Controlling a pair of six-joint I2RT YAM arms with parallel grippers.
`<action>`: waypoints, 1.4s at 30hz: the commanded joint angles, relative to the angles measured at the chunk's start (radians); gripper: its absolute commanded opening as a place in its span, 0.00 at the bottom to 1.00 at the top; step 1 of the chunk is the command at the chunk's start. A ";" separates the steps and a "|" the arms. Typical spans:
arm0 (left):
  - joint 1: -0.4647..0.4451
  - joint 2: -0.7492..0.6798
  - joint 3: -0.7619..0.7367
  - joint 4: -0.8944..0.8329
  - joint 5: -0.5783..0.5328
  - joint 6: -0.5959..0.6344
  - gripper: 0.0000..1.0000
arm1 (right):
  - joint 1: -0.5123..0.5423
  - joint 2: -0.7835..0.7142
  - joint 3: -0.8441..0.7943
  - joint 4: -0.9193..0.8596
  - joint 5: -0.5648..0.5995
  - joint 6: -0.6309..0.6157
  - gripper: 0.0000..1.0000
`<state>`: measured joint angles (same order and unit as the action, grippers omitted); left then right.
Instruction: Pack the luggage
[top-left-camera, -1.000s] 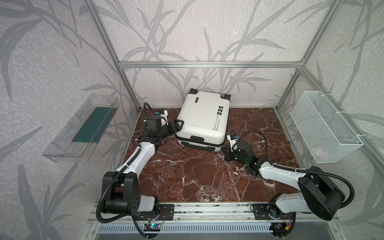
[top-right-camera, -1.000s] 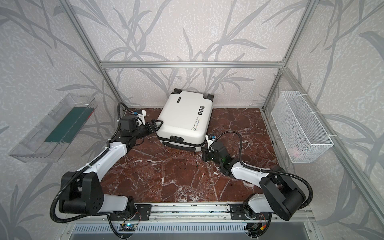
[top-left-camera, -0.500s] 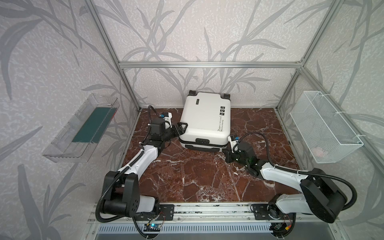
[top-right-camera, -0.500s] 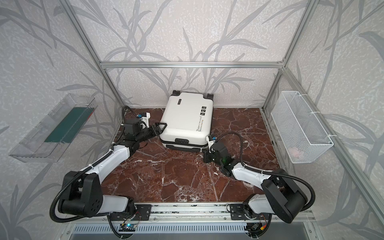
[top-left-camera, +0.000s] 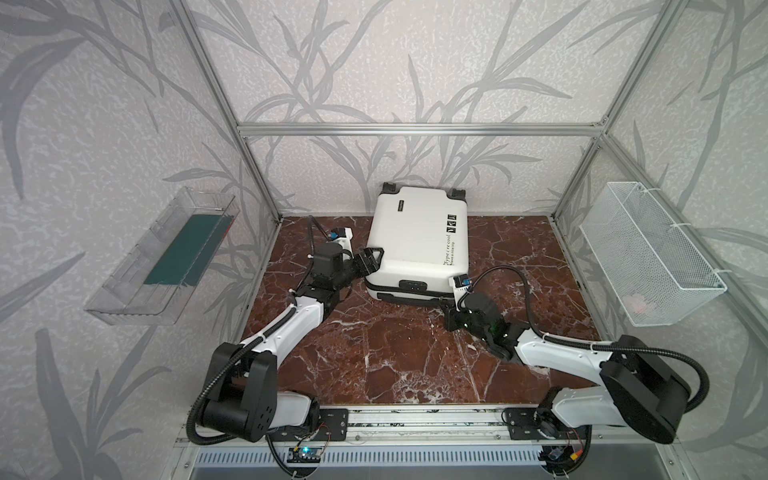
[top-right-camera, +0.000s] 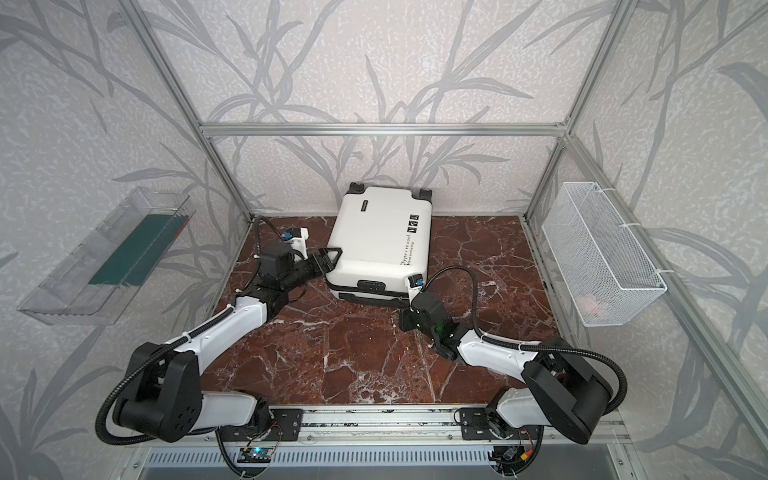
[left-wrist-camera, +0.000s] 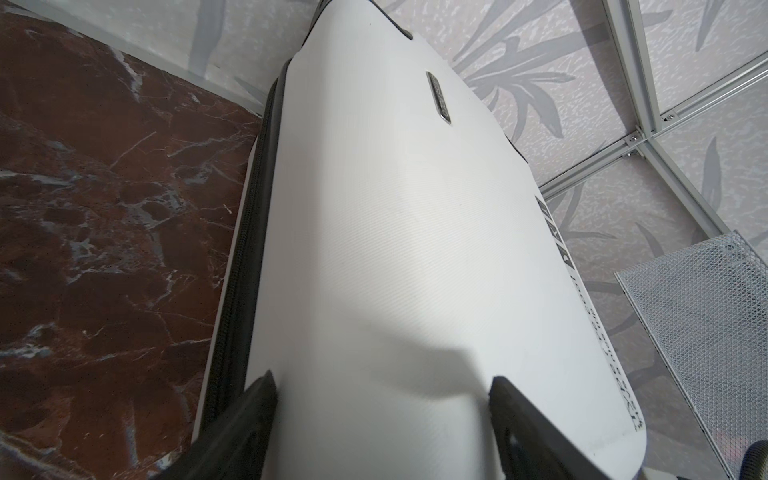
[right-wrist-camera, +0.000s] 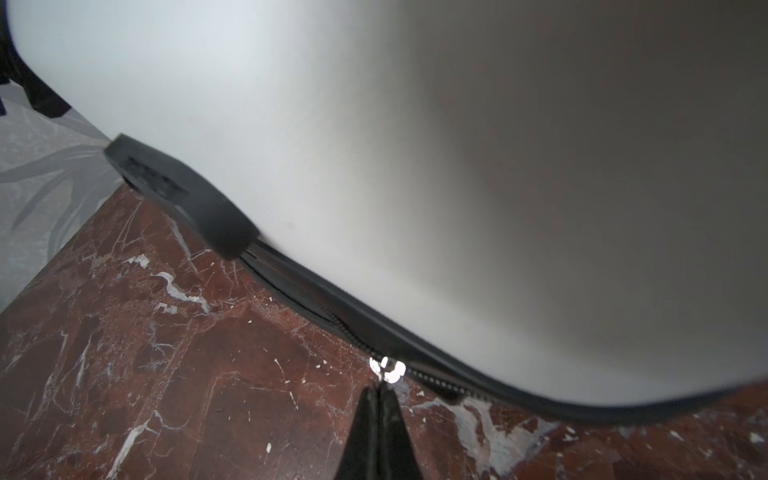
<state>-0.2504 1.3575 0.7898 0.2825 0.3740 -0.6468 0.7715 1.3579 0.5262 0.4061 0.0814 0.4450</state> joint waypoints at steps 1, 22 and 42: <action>-0.077 -0.003 -0.030 -0.006 0.152 -0.027 0.81 | 0.044 0.016 0.034 0.017 -0.108 0.009 0.00; -0.183 0.036 -0.047 0.074 0.099 -0.071 0.79 | 0.171 0.189 0.205 0.053 -0.118 0.002 0.00; -0.316 0.120 -0.031 0.164 0.034 -0.122 0.76 | 0.218 0.290 0.321 0.061 -0.117 -0.005 0.00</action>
<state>-0.4667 1.4364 0.7620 0.4831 0.2047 -0.7368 0.9401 1.6329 0.8017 0.3927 0.1123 0.4232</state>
